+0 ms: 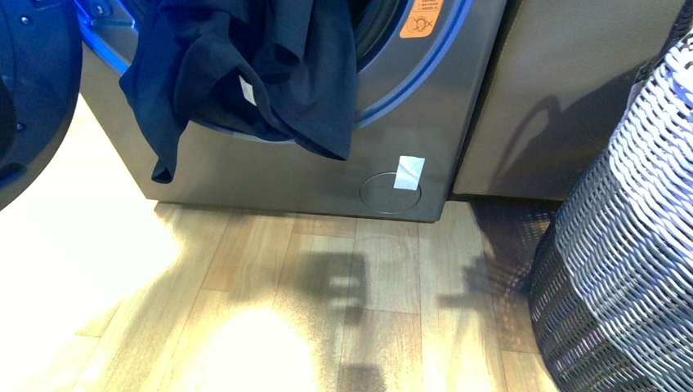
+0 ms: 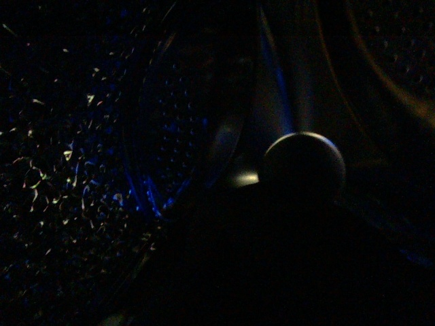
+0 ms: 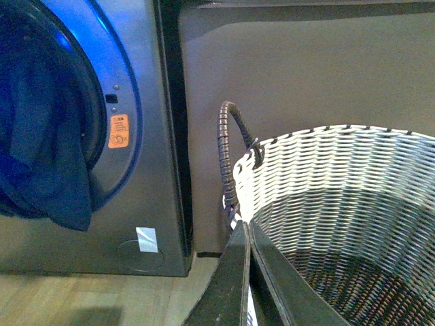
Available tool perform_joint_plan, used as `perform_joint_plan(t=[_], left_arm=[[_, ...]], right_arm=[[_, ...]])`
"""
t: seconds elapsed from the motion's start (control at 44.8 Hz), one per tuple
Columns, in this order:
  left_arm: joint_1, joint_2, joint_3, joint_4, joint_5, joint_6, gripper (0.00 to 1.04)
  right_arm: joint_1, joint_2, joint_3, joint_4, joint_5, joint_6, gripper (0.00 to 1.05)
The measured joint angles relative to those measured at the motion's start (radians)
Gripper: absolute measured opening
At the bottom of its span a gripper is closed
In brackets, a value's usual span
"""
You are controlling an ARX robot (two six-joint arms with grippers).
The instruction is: Put clothes into washing machine
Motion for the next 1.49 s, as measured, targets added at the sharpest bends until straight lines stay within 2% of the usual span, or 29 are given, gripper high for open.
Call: perform_joint_plan(t=[0.134, 0.491, 0.781, 0.825, 1.093, 1.272, 1.495], left_arm=[[0.000, 0.008, 0.000, 0.111, 0.006, -0.051, 0.07], [0.000, 0.010, 0.002, 0.063, 0.051, -0.066, 0.07], [0.002, 0.042, 0.007, 0.157, -0.025, 0.005, 0.07], [0.002, 0.045, 0.007, 0.208, -0.045, 0.020, 0.07], [0.000, 0.051, 0.007, 0.301, -0.033, 0.011, 0.07], [-0.001, 0.055, 0.007, 0.289, -0.001, -0.001, 0.07], [-0.009, 0.060, 0.016, 0.155, 0.035, -0.008, 0.07]], right_arm=[[0.000, 0.000, 0.000, 0.000, 0.000, 0.000, 0.02], [0.000, 0.000, 0.000, 0.000, 0.000, 0.000, 0.02], [0.000, 0.000, 0.000, -0.001, 0.000, 0.000, 0.02], [0.000, 0.000, 0.000, -0.001, 0.000, 0.000, 0.02], [0.000, 0.000, 0.000, -0.001, 0.000, 0.000, 0.02], [0.000, 0.000, 0.000, -0.001, 0.000, 0.000, 0.02], [0.000, 0.000, 0.000, -0.001, 0.000, 0.000, 0.02]])
